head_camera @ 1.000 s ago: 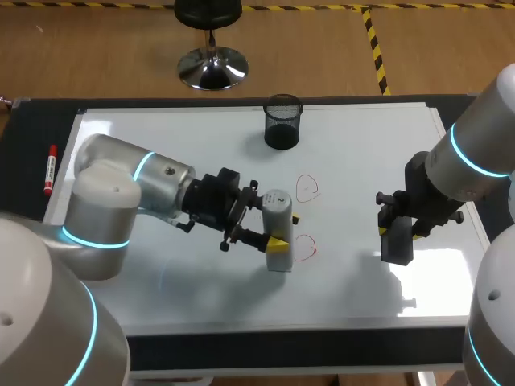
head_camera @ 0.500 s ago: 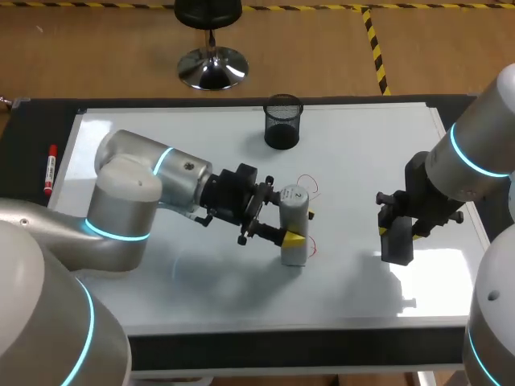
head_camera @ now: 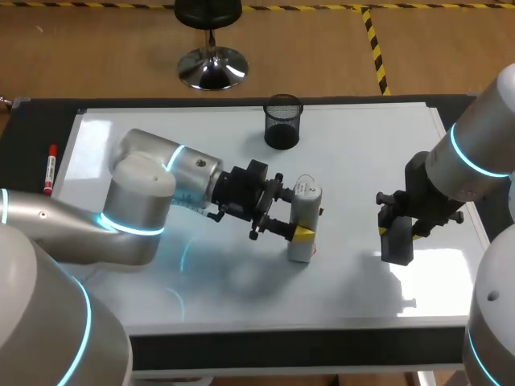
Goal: Pick up the inspection probe, press it on each red-marked spot on the whiteboard one by one, put down the probe, pick up the eraser, and wipe off all the red marks.
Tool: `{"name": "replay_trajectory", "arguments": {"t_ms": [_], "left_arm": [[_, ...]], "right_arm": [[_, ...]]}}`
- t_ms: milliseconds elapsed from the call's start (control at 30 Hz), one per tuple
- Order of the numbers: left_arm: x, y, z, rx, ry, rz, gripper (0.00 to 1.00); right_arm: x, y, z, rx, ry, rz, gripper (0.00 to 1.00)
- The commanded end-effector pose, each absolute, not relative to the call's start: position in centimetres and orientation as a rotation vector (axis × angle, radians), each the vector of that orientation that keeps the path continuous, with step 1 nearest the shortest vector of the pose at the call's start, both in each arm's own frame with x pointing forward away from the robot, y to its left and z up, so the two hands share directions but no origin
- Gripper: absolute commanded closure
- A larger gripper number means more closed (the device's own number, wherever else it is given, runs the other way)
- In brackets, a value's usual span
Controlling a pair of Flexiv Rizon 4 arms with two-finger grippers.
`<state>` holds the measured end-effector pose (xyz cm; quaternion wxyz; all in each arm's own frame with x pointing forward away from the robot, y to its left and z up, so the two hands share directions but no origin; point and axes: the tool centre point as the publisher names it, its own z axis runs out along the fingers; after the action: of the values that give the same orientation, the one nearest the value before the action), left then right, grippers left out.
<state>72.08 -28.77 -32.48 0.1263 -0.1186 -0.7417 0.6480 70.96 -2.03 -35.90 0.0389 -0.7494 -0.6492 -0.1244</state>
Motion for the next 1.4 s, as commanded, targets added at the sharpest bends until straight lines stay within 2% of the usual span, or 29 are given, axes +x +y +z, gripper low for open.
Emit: {"name": "replay_trajectory", "arguments": {"t_ms": [33,1400], "left_arm": [[72.6,-29.8,-32.6,-0.354,-2.153,1.892,1.00],[73.3,-29.8,-34.4,-0.345,-2.148,1.857,1.00]], "right_arm": [[70.9,-2.1,-35.9,-2.295,-1.991,-0.386,1.00],[70.9,-2.1,-35.9,-2.295,-1.991,-0.386,1.00]]}}
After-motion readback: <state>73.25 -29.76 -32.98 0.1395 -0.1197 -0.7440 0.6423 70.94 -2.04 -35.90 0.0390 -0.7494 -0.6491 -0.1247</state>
